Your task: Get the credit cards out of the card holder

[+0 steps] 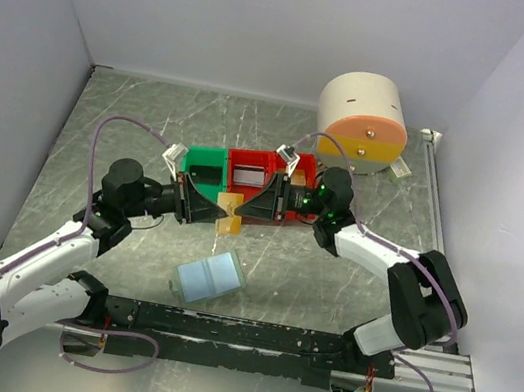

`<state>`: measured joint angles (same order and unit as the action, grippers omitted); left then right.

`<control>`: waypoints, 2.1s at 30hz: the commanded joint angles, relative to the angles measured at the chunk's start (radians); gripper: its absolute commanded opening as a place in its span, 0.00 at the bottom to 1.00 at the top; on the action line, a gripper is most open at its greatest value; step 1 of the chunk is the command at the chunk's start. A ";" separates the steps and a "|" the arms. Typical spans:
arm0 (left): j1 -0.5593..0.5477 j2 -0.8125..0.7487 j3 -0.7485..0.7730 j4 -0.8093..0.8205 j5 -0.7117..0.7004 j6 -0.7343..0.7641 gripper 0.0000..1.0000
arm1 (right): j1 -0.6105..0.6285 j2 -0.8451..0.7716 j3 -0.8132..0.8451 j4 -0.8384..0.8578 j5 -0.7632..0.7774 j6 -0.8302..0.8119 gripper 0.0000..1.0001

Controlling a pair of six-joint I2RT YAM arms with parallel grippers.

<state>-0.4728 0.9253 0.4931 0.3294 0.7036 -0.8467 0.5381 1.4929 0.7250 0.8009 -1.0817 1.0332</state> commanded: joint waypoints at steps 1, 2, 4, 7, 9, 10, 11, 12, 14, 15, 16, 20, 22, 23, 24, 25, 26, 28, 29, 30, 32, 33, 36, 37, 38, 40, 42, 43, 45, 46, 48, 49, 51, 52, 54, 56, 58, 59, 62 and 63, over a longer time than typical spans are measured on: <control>0.010 0.000 -0.010 0.109 0.047 -0.031 0.07 | 0.013 0.033 -0.003 0.157 -0.043 0.086 0.26; 0.010 0.001 -0.012 0.116 0.045 -0.035 0.07 | 0.015 0.036 -0.005 0.167 -0.043 0.092 0.25; 0.011 0.004 -0.011 0.124 0.048 -0.038 0.07 | 0.016 0.044 -0.013 0.191 -0.044 0.105 0.20; 0.011 0.005 -0.011 0.122 0.045 -0.038 0.07 | 0.016 0.046 -0.024 0.224 -0.054 0.120 0.01; 0.013 0.004 -0.015 0.119 0.039 -0.037 0.07 | 0.013 0.041 -0.030 0.232 -0.057 0.128 0.00; 0.013 0.004 -0.012 0.106 0.034 -0.034 0.10 | 0.011 0.035 -0.031 0.223 -0.057 0.121 0.00; 0.014 0.002 -0.009 0.084 0.028 -0.027 0.15 | 0.005 0.028 -0.032 0.195 -0.055 0.100 0.00; 0.015 -0.001 -0.004 0.058 0.022 -0.017 0.23 | -0.004 0.017 -0.027 0.148 -0.049 0.070 0.00; 0.017 -0.013 0.010 -0.013 0.003 0.009 0.44 | -0.026 -0.009 -0.015 0.036 -0.032 -0.013 0.00; 0.017 -0.022 0.021 -0.059 -0.013 0.028 0.55 | -0.037 -0.023 -0.005 -0.037 -0.018 -0.083 0.00; 0.017 -0.034 0.035 -0.115 -0.043 0.052 0.63 | -0.039 -0.040 0.015 -0.128 0.003 -0.157 0.00; 0.019 -0.078 0.115 -0.396 -0.191 0.160 0.83 | -0.103 -0.100 0.103 -0.537 0.169 -0.450 0.00; 0.020 -0.081 0.161 -0.524 -0.279 0.209 0.85 | -0.112 -0.129 0.125 -0.630 0.286 -0.545 0.00; 0.020 -0.081 0.191 -0.583 -0.322 0.227 0.86 | -0.114 -0.146 0.136 -0.683 0.404 -0.593 0.00; 0.019 -0.078 0.211 -0.636 -0.371 0.243 0.86 | -0.113 -0.158 0.144 -0.721 0.480 -0.644 0.00; 0.019 -0.077 0.226 -0.678 -0.415 0.256 0.87 | -0.114 -0.170 0.150 -0.748 0.570 -0.687 0.00; 0.019 -0.079 0.235 -0.713 -0.457 0.264 0.87 | -0.113 -0.181 0.153 -0.769 0.667 -0.731 0.00; 0.019 -0.085 0.244 -0.755 -0.532 0.267 0.87 | -0.113 -0.203 0.151 -0.788 0.864 -0.808 0.00; 0.019 -0.091 0.241 -0.766 -0.554 0.259 0.87 | -0.112 -0.211 0.146 -0.788 0.937 -0.849 0.00; 0.019 -0.099 0.234 -0.770 -0.570 0.249 0.88 | -0.113 -0.219 0.139 -0.778 0.997 -0.901 0.00; 0.019 -0.115 0.207 -0.753 -0.567 0.220 0.88 | -0.112 -0.229 0.116 -0.744 1.080 -0.997 0.00; 0.019 -0.124 0.192 -0.738 -0.558 0.204 0.88 | -0.113 -0.231 0.106 -0.728 1.121 -1.031 0.00; 0.020 -0.147 0.146 -0.693 -0.519 0.159 0.88 | -0.112 -0.226 0.077 -0.671 1.158 -1.164 0.00; 0.019 -0.151 0.134 -0.683 -0.508 0.148 0.88 | -0.113 -0.218 0.067 -0.656 1.137 -1.221 0.00; 0.020 -0.156 0.123 -0.673 -0.496 0.140 0.88 | -0.113 -0.207 0.064 -0.653 1.108 -1.276 0.00; 0.019 -0.167 0.103 -0.659 -0.480 0.127 0.88 | -0.112 -0.177 0.080 -0.666 1.070 -1.358 0.00; 0.019 -0.171 0.095 -0.658 -0.473 0.121 0.88 | -0.111 -0.141 0.095 -0.662 1.041 -1.411 0.00; 0.019 -0.171 0.095 -0.661 -0.472 0.122 0.88 | -0.111 -0.123 0.103 -0.659 1.032 -1.437 0.00; 0.019 -0.168 0.101 -0.677 -0.477 0.127 0.88 | -0.112 -0.085 0.112 -0.640 1.013 -1.483 0.00; 0.019 -0.164 0.106 -0.687 -0.481 0.129 0.88 | -0.112 -0.070 0.119 -0.640 0.991 -1.516 0.00; 0.019 -0.157 0.117 -0.702 -0.484 0.134 0.88 | -0.112 -0.031 0.139 -0.655 0.948 -1.587 0.00; 0.019 -0.154 0.120 -0.706 -0.483 0.136 0.89 | -0.109 -0.009 0.150 -0.666 0.939 -1.623 0.00; 0.019 -0.153 0.122 -0.707 -0.484 0.136 0.89 | -0.110 0.031 0.166 -0.667 0.934 -1.678 0.00; 0.019 -0.153 0.122 -0.706 -0.485 0.135 0.89 | -0.110 0.046 0.175 -0.659 0.932 -1.711 0.00; 0.020 -0.152 0.122 -0.703 -0.485 0.133 0.89 | -0.109 0.073 0.180 -0.622 0.945 -1.744 0.00; 0.020 -0.150 0.122 -0.699 -0.486 0.134 0.89 | -0.108 0.105 0.192 -0.600 0.953 -1.780 0.00; 0.019 -0.143 0.124 -0.694 -0.485 0.135 0.89 | -0.109 0.140 0.211 -0.583 0.974 -1.812 0.00; 0.019 -0.141 0.125 -0.692 -0.485 0.135 0.89 | -0.108 0.159 0.224 -0.582 0.978 -1.823 0.00; 0.019 -0.125 0.133 -0.693 -0.483 0.140 0.90 | -0.101 0.225 0.262 -0.567 1.005 -1.850 0.00; 0.019 -0.120 0.137 -0.696 -0.486 0.142 0.90 | -0.097 0.243 0.268 -0.558 1.017 -1.857 0.00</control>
<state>-0.4606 0.7925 0.5919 -0.3656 0.2092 -0.7113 0.4305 1.6794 0.9489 0.1791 -0.1074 -0.7471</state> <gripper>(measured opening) 0.898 0.007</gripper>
